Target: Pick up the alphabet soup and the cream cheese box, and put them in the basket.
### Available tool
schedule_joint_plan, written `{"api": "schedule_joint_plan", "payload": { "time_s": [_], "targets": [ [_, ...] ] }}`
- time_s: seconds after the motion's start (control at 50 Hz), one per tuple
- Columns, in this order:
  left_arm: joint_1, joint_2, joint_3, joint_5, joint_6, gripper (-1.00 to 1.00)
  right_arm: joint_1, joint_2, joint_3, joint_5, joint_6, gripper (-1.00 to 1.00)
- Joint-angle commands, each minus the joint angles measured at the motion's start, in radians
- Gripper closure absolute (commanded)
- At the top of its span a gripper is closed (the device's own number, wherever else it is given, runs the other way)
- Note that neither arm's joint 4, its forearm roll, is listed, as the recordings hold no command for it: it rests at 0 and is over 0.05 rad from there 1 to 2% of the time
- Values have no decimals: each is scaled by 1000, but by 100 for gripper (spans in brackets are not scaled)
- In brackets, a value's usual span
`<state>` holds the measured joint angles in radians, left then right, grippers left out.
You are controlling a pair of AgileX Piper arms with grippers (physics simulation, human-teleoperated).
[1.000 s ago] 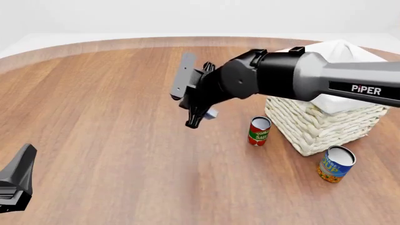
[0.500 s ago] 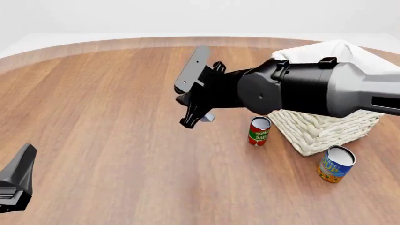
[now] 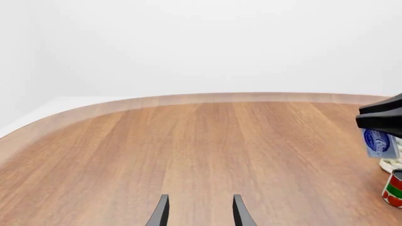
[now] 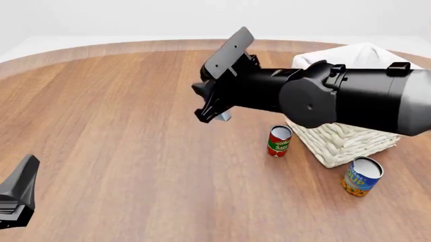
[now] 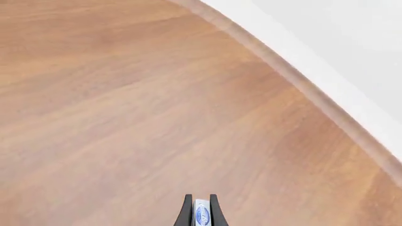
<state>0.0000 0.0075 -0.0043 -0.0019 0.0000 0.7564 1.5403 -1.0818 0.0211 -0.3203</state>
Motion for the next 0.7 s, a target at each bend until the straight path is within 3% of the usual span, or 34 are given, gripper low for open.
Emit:
{"api": "schedule_joint_plan", "payload": {
  "time_s": [0.02, 0.36, 0.54, 0.7],
  "targets": [
    [0, 0, 0, 0, 0, -100, 18, -65, 59, -78, 91, 100],
    [0, 0, 0, 0, 0, -100, 53, -147, 178, -235, 161, 100],
    [0, 0, 0, 0, 0, -100, 60, -187, 231, -322, 168, 100],
    [0, 0, 0, 0, 0, -100, 45, -108, 166, -260, 159, 100]
  ]
}}
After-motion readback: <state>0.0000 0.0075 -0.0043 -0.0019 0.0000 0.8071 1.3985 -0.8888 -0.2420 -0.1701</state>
